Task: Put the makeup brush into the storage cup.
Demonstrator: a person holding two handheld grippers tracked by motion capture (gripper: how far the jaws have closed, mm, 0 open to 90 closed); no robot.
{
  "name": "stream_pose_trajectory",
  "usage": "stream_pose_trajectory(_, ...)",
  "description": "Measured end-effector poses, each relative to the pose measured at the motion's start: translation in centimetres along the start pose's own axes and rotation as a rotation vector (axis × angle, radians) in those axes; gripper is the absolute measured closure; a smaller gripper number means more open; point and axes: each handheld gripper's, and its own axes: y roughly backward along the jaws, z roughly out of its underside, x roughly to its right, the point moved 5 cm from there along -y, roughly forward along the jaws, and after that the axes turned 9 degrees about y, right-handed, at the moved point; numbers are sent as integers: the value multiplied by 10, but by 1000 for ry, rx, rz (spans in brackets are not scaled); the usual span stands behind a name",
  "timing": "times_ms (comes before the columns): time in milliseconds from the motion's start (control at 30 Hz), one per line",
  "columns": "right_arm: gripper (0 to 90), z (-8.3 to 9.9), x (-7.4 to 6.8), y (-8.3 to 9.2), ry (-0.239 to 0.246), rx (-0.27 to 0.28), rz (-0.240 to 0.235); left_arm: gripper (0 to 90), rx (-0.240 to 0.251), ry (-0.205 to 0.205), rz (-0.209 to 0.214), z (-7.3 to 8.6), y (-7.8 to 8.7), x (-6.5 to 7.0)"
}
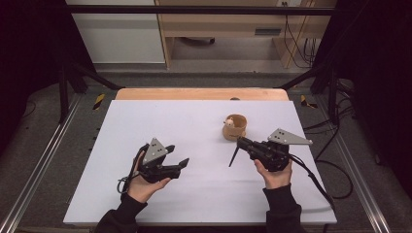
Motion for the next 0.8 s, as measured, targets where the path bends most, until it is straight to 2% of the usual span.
stream_pose_trajectory(67,840,-1,3,0,-1,-3,6,302,5,20,0,4,1,-6)
stream_pose_trajectory(133,840,-2,6,0,5,-3,16,289,-7,20,-12,7,2,-10)
stream_pose_trajectory(400,839,-10,16,-1,40,-4,54,230,5,42,-37,14,10,-26)
stream_pose_trajectory(800,840,-24,32,-6,49,9,95,152,8,75,-72,22,18,-44)
